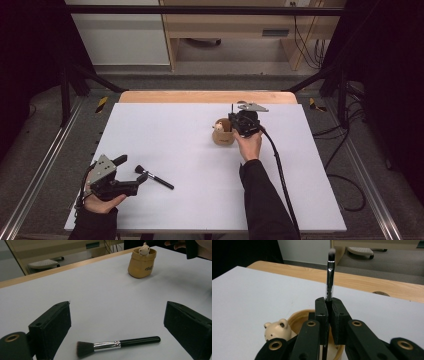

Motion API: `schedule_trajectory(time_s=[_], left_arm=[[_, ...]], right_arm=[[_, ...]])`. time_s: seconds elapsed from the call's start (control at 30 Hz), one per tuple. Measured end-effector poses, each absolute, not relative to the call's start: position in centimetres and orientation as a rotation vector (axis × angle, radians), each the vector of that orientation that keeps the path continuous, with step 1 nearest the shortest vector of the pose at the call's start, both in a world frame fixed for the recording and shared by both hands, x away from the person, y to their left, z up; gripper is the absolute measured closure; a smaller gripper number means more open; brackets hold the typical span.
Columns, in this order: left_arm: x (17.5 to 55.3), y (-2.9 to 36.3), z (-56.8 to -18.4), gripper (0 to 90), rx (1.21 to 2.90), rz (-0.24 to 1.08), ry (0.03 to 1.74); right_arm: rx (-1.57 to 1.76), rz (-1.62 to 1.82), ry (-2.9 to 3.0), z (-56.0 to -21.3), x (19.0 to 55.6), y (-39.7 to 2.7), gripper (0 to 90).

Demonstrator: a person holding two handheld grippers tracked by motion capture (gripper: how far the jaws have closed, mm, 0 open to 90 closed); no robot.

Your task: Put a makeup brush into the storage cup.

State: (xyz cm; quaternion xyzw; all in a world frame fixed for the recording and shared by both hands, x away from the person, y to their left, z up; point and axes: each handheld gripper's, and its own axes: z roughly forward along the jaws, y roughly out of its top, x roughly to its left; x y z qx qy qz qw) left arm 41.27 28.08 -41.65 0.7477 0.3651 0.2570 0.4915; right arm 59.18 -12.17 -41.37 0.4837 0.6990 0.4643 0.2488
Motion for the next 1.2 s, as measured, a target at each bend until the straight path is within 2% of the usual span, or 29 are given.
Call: schedule_trajectory(time_s=[0.3,0.6,1.0,1.2], left_arm=[[41.2,28.0,-41.6,6.7,1.814,0.625,0.888],[41.2,27.9,-41.6,6.8,1.816,0.624,0.894],[41.2,27.8,-41.6,6.8,1.811,0.623,0.900],[41.2,27.8,-41.6,6.8,1.811,0.619,0.903]], right_arm=[[1.318,1.236,1.931,-41.0,58.5,-12.5,78.4],[1.289,1.321,1.925,-39.7,55.9,-14.1,69.3],[1.176,1.439,1.942,-37.4,52.0,-15.8,40.5],[1.148,1.485,1.926,-37.1,50.4,-16.7,33.0]])
